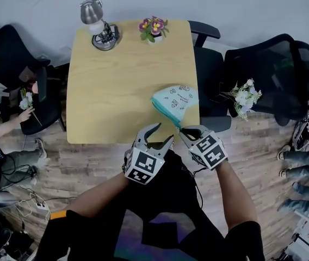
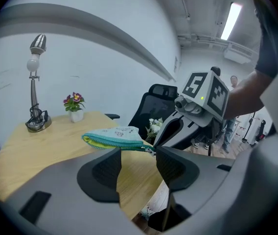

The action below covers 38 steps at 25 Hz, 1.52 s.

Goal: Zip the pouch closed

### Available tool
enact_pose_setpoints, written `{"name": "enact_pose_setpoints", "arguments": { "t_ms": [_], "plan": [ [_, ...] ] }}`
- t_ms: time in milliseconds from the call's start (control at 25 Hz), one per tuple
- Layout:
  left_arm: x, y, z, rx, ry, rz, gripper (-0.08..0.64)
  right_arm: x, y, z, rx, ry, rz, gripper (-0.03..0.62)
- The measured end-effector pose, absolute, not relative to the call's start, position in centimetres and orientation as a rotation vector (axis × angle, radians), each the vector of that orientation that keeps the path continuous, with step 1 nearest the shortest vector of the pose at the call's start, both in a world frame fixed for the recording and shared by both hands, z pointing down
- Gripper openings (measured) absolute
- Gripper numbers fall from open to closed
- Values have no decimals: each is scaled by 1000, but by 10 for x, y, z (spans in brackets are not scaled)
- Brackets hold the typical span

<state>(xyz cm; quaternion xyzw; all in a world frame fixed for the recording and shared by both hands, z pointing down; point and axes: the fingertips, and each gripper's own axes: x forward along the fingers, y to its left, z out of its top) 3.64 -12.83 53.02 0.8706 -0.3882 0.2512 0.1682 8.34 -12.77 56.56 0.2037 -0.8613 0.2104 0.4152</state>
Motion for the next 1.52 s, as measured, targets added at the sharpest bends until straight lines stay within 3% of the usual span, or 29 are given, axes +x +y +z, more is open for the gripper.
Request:
{"name": "enact_pose_setpoints", "arguments": {
  "t_ms": [280,600,1040,1320,1520],
  "plan": [
    [32,-130,495,2557,-1095,608,229,71,-131,518,560,-2272,580,32],
    [36,-142,469,2761,-1043,716,209,69,-140,485,564,-2319,530,32],
    [61,-140,445,2928,-898,740,199,70,-135,454,355,-2358,295,31],
    [66,-136,441,3018,-835,810,129,70,-132,446,253,-2341,221,31],
    [70,-137,441,3072,-819,869,129,69,-131,444,227,-2327,210,31]
  ]
}}
